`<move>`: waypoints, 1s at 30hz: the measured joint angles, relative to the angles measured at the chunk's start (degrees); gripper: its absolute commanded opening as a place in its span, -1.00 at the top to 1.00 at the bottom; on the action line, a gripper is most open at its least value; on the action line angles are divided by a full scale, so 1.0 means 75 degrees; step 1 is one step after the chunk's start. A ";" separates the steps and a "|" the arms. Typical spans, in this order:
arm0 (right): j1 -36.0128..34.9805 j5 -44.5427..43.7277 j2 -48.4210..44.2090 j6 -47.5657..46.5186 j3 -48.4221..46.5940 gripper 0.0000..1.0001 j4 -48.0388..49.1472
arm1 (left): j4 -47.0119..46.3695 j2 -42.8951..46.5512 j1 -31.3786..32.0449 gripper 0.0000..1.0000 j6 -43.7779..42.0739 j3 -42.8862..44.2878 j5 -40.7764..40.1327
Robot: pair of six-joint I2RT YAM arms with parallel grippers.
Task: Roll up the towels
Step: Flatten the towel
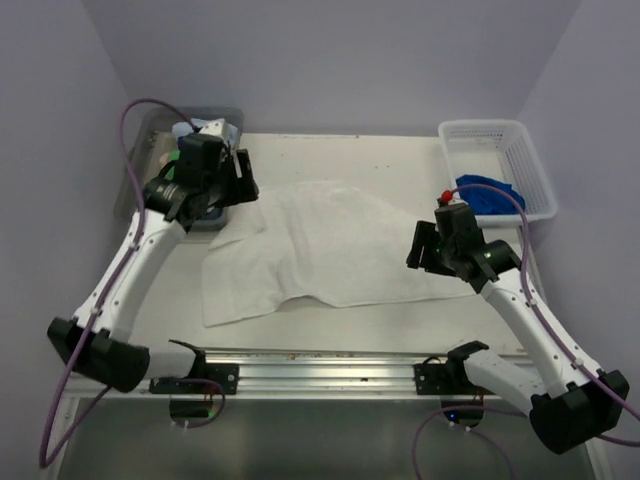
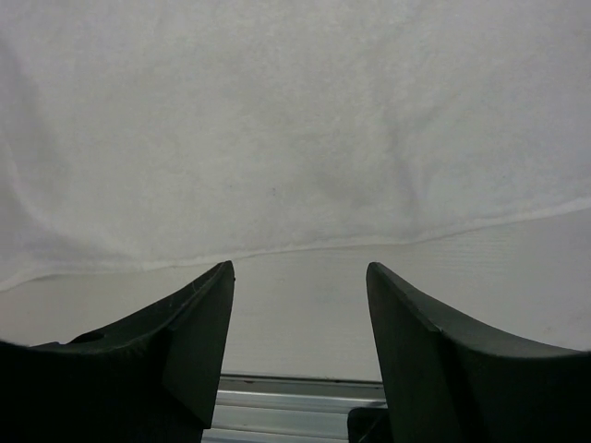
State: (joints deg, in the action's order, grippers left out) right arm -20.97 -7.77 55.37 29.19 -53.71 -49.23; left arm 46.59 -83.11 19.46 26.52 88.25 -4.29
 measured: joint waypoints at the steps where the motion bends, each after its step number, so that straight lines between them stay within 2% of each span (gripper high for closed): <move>1: -0.0003 0.0105 0.0143 0.0079 0.0009 -0.23 0.0117 | 0.0041 0.0685 0.0000 -0.47 0.0079 -0.0495 -0.0204; 4: -0.0012 0.0437 0.0493 0.0271 0.0131 -0.23 0.0484 | 0.0554 0.2127 0.0000 -0.39 0.0478 -0.1798 -0.0766; 7: -0.0017 0.0638 0.0629 0.0382 0.0256 -0.23 0.0676 | 0.1314 0.2734 0.0000 -0.36 0.1282 -0.3042 -0.1198; 12: -0.0017 0.0807 0.0790 0.0443 0.0271 -0.25 0.0912 | 0.2390 0.2798 0.0000 -0.34 0.2841 -0.4841 -0.1580; 16: -0.0017 0.0842 0.0938 0.0437 0.0277 -0.25 0.1099 | 0.2203 0.2684 0.0000 -0.18 0.3398 -0.5756 -0.1486; 20: -0.0017 0.0871 0.1343 0.0402 0.0332 -0.25 0.1408 | 0.1151 0.1644 0.0000 -0.12 0.3383 -0.6102 -0.1017; 25: -0.0017 0.0912 0.2489 0.0385 0.0495 -0.25 0.1964 | -0.0233 0.0402 0.0143 -0.11 0.3162 -0.6231 -0.0641; 30: 0.0079 0.0560 0.3500 0.0420 0.0697 -0.27 0.2337 | -0.0452 -0.0766 0.0557 -0.11 0.2684 -0.5351 -0.0539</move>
State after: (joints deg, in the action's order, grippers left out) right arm -20.38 -3.57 81.62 32.34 -48.49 -31.70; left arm 43.20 -88.86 23.64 46.65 48.12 -8.34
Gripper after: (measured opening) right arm 0.633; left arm 0.554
